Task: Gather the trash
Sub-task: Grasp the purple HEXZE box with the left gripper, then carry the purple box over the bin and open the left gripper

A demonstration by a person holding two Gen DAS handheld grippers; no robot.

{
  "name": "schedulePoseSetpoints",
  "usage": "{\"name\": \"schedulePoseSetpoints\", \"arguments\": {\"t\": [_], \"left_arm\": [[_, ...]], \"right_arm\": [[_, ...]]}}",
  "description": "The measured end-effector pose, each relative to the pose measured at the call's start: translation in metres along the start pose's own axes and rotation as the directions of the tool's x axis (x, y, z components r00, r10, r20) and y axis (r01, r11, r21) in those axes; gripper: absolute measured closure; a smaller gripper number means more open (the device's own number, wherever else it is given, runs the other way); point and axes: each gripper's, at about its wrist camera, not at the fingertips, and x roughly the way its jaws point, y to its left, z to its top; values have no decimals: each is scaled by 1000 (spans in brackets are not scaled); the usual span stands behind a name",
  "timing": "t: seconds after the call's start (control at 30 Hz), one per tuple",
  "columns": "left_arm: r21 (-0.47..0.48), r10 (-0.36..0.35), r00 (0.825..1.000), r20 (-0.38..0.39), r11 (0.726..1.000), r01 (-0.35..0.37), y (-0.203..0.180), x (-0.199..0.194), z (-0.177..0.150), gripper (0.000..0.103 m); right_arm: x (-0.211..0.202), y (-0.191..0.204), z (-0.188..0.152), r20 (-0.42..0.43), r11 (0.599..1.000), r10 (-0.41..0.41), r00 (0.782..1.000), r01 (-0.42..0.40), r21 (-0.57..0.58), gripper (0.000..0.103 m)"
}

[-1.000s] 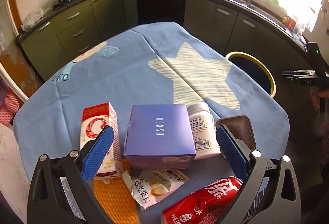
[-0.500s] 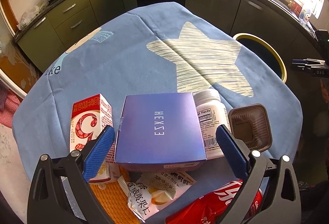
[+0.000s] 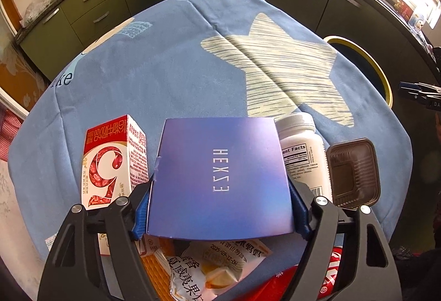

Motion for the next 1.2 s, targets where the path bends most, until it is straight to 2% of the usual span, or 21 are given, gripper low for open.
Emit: {"name": "schedulePoseSetpoints", "arguments": {"t": [0.2,0.33,0.6,0.7,0.93,1.2], "left_arm": [[13,6,1000,-1,1000,-6,-3,4,6,27],[12,0,1000,24,1000,0,-3,-7,8,27],[43,10,995,103,999,-15,-12,-55,15,27],[75,-7,992,126,997,-3,-24,-72,19,27],[211,-110,986,122,974,83,-85,-84,45,27],[408,-189,978,89,903,138,-190,-65,100,27]], "right_arm": [[3,1,-1,-3,1000,6,1000,-6,-3,44],[2,-1,-1,1,1000,8,1000,-8,-1,44],[-4,-3,-3,12,1000,2,1000,-2,1,44],[-7,-7,-5,17,1000,-6,1000,6,9,44],[-22,-30,-15,53,998,-28,998,25,64,44],[-33,-74,-32,71,989,-53,996,43,142,44]]}}
